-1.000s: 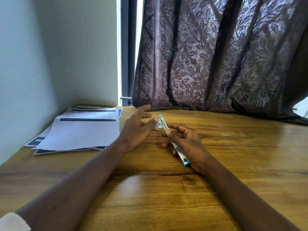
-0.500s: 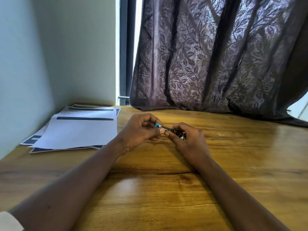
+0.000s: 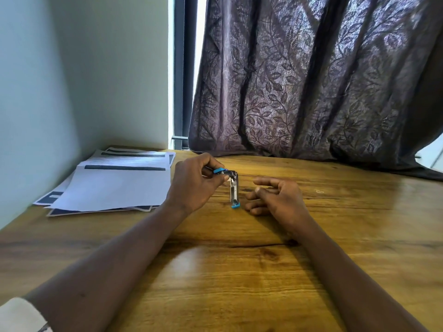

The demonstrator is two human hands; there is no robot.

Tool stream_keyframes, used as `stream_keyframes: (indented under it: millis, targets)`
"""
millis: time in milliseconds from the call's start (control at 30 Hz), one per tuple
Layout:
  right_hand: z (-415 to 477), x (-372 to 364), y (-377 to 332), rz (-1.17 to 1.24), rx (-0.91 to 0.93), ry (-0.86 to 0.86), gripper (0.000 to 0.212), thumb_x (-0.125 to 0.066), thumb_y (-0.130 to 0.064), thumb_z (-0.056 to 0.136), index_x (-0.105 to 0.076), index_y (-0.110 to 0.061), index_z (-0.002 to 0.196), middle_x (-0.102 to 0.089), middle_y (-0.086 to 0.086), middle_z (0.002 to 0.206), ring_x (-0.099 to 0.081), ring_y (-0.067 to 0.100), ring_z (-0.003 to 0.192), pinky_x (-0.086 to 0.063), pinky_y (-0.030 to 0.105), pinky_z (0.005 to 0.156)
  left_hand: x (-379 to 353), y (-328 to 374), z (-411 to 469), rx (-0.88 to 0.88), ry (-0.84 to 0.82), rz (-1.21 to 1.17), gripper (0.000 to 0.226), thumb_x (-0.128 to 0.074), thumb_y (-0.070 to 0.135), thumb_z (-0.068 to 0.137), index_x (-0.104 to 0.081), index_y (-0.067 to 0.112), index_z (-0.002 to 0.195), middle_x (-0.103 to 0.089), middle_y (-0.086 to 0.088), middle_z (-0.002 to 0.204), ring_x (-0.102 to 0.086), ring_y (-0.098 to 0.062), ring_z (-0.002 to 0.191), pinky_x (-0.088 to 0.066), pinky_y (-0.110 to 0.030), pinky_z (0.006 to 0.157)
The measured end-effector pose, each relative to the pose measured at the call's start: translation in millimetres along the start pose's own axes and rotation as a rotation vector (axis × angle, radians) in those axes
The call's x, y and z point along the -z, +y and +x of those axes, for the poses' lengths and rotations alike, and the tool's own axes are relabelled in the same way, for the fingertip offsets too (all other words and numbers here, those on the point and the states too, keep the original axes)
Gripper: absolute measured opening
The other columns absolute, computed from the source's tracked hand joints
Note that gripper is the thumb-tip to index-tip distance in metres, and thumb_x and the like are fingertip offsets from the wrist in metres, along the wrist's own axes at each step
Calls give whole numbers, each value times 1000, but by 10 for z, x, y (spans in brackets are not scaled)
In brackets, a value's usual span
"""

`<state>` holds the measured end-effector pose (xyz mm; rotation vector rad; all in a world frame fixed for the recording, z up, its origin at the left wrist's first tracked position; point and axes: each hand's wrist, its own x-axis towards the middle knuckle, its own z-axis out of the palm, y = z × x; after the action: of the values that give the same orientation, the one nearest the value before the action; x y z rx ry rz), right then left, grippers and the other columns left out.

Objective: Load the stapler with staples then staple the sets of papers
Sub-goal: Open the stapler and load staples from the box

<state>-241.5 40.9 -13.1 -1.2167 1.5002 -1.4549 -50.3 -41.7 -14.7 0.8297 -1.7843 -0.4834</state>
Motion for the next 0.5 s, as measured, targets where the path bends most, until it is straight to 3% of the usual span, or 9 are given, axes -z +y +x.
stream_keyframes:
  millis: [167,300,400,500]
  targets:
    - [-16,-28,34,-59,40,-35,24,-60,4,96,-63,-3,118,-78,16,91,-73,21,67,-55,22,50,-19,45,-71,-20,-205,51,19,-91,15,74,-76,22,82,-76,11,80,-71,1,74,-52,-12,67]
    - [15,-7,79,-410,187,73,23,-69,-9,92,-73,-20,111,-77,-2,85,-72,5,70,-49,10,58,-63,66,-86,-20,-260,89,19,-92,19,73,-76,26,82,-73,12,76,-65,3,70,-47,-9,64]
    - [-5,23,81,-639,285,59,26,-70,-18,91,-75,-34,110,-72,-17,93,-64,-4,78,-43,4,62,-47,22,-94,-32,-381,125,19,-94,27,69,-78,24,79,-75,10,78,-68,-2,72,-57,-25,70]
    - [3,56,62,-661,267,15,22,-69,-22,93,-75,-32,111,-70,-18,99,-61,-7,86,-45,6,72,-54,19,-117,-37,-433,171,22,-93,35,70,-80,23,82,-76,12,82,-69,-2,78,-60,-35,78]
